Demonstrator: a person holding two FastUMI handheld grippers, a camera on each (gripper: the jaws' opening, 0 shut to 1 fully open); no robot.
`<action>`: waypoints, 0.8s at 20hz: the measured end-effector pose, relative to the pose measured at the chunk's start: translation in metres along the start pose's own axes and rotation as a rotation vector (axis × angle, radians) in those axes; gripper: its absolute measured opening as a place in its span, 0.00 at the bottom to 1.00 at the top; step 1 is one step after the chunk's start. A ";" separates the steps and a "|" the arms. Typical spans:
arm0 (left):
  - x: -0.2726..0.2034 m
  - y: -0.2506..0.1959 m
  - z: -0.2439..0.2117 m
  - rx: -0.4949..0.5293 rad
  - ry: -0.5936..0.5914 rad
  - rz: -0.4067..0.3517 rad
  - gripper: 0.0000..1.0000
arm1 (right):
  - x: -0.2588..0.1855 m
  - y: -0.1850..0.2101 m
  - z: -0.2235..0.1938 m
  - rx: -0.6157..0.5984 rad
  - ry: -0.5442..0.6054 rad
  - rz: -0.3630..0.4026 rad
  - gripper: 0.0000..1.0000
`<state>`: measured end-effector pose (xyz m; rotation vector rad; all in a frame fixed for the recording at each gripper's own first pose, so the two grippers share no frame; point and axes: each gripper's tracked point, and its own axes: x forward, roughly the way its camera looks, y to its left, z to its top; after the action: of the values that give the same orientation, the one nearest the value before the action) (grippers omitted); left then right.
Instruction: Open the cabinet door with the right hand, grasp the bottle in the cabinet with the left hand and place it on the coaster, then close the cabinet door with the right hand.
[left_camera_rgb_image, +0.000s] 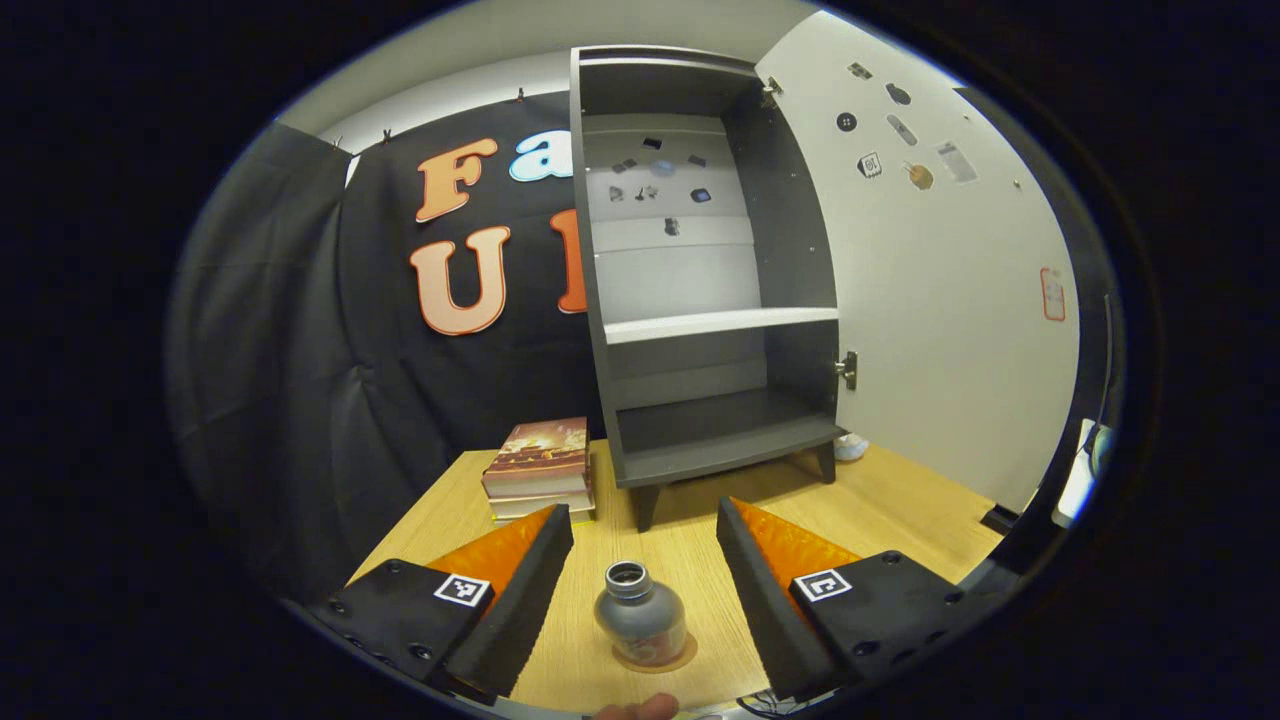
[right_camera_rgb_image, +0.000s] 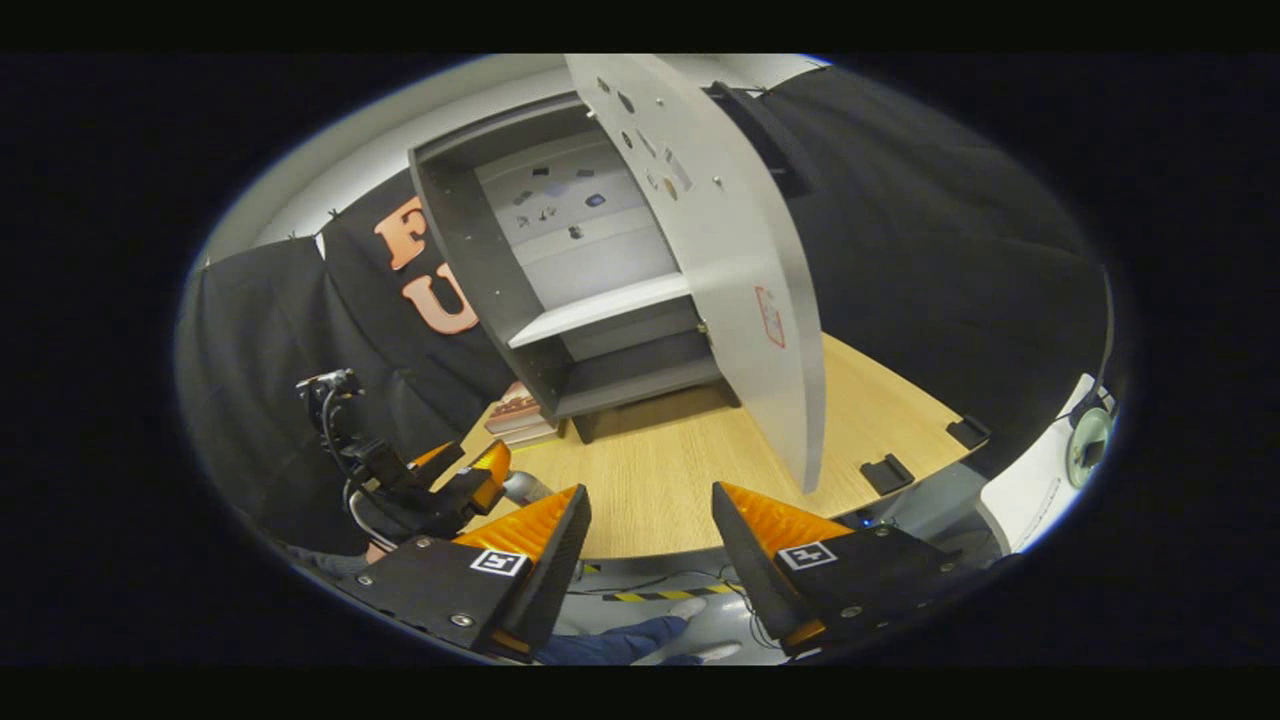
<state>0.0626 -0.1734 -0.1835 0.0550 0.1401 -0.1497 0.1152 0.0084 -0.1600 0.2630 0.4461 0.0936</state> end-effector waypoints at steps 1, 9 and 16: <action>-0.002 0.000 0.011 0.000 -0.010 -0.002 0.95 | -0.003 -0.003 0.009 0.005 -0.026 0.002 0.76; -0.021 -0.015 0.093 0.017 -0.104 -0.043 0.94 | -0.044 -0.052 0.111 -0.043 -0.249 -0.022 0.77; -0.031 -0.012 0.115 0.024 -0.101 -0.002 0.95 | -0.040 -0.097 0.207 -0.122 -0.371 -0.040 0.77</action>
<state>0.0455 -0.1879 -0.0662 0.0708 0.0374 -0.1556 0.1732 -0.1386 0.0095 0.1469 0.0765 0.0311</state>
